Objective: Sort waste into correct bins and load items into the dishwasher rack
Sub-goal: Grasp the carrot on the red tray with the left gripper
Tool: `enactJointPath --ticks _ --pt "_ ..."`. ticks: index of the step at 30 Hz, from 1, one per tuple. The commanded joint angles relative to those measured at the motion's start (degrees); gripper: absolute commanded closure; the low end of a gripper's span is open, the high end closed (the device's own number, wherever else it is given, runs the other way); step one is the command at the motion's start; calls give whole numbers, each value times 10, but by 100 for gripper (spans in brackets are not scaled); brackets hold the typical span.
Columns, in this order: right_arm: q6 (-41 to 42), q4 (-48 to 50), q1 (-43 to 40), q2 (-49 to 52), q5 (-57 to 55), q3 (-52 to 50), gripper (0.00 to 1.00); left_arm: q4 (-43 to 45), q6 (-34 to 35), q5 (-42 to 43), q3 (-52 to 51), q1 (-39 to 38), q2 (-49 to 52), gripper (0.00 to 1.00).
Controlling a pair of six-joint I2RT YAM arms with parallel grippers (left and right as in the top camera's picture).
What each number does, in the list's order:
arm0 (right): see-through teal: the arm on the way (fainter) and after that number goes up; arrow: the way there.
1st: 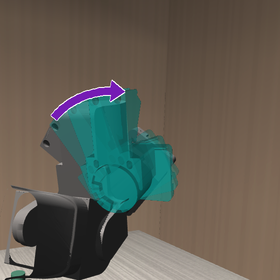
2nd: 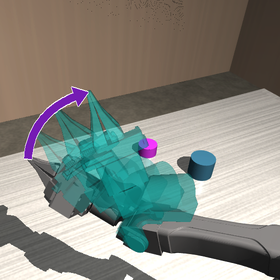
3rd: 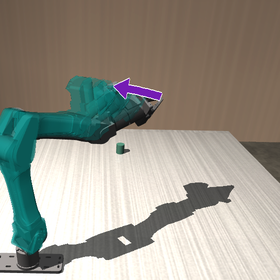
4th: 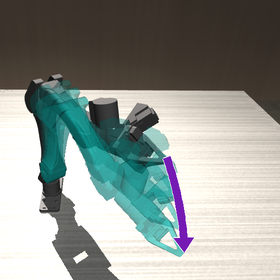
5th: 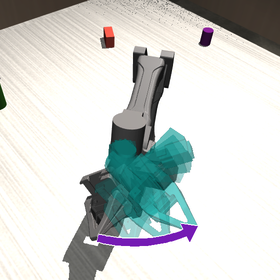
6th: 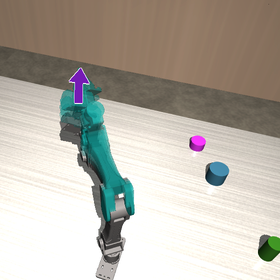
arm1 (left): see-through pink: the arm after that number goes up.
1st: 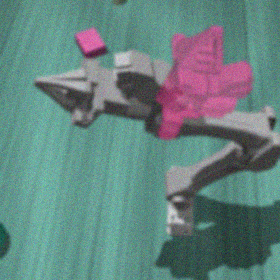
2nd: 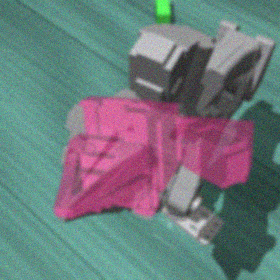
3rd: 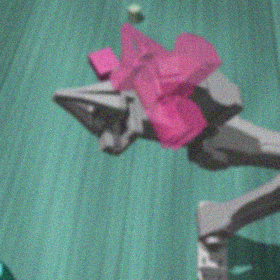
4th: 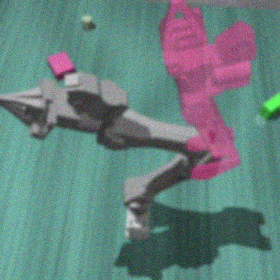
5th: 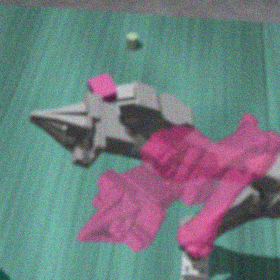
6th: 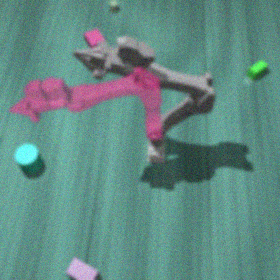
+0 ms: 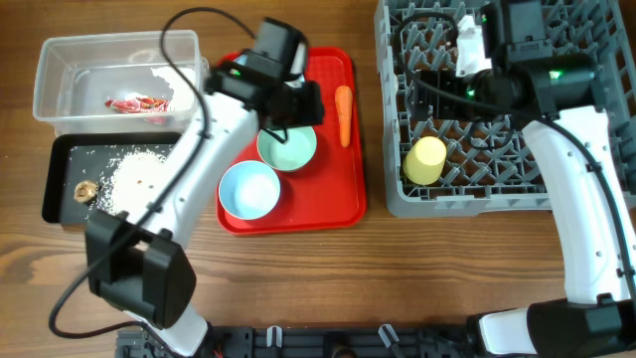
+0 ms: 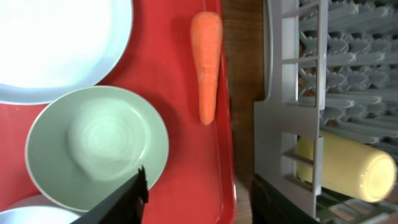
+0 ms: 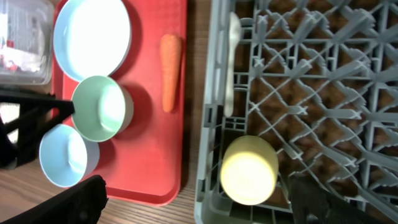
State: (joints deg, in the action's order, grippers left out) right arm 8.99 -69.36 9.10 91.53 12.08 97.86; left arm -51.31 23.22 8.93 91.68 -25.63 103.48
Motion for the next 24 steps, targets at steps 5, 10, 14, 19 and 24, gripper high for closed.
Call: enactJointPath --ticks 5,10,14,19,24 --pt "-1 -3 -66 -25 16 5 2 73 12 -92 5 -54 38 44" --pt "-16 -19 -100 -26 14 5 2 150 12 -130 5 -71 92 44" --pt "-15 -31 -103 -26 7 5 2 212 -54 -148 5 -82 152 42" --pt "-13 -38 -103 -26 7 5 2 240 -65 -183 5 -83 196 43" --pt "-13 -38 -103 -26 7 5 2 257 -65 -200 5 -83 221 43"
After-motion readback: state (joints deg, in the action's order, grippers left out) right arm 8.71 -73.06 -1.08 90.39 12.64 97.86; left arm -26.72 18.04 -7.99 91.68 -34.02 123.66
